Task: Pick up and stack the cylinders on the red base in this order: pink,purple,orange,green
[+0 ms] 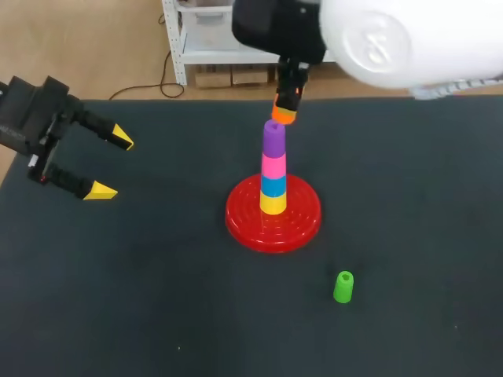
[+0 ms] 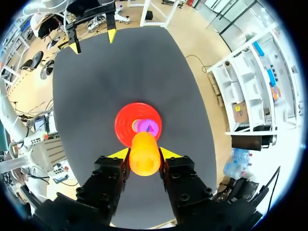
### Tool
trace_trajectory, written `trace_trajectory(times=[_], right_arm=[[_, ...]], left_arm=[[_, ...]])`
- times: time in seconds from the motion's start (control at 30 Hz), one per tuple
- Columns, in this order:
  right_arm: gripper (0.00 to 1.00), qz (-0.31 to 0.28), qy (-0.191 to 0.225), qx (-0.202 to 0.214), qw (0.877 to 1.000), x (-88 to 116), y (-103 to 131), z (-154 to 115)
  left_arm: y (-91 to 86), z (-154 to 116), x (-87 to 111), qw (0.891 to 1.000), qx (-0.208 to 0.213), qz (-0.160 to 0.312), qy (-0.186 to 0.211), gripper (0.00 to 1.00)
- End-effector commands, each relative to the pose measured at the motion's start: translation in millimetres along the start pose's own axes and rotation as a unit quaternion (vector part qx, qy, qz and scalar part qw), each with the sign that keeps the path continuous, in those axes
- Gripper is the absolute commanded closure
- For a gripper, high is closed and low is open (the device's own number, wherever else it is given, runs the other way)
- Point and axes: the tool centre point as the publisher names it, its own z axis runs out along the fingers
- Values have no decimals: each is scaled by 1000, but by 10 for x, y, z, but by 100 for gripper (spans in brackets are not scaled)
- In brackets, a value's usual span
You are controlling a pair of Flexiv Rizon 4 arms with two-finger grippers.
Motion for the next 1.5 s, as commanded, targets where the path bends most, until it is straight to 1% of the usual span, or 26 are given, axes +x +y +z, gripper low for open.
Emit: trace_trajectory(times=[0.03, 0.23, 0.37, 0.87, 1.33, 1.5], right_arm=[[100, -6, 17, -1, 1000, -92, 0, 23], [100, -9, 27, -3, 1000, -117, -36, 91], [100, -9, 33, -13, 999, -123, -55, 164], [100, -6, 34, -31, 999, -165, -168, 308], [100, 0, 36, -48, 998, -196, -200, 443], [100, -4, 39, -52, 998, -204, -169, 454]], left_arm=[[-9, 5, 12, 1000, -2, 2, -1, 0], [-9, 5, 12, 1000, -2, 2, -1, 0], [-9, 5, 12, 1000, -2, 2, -1, 0], [-9, 5, 12, 1000, -2, 2, -1, 0], [-9, 5, 12, 1000, -2, 2, -1, 0], [-9, 5, 12, 1000, -2, 2, -1, 0]])
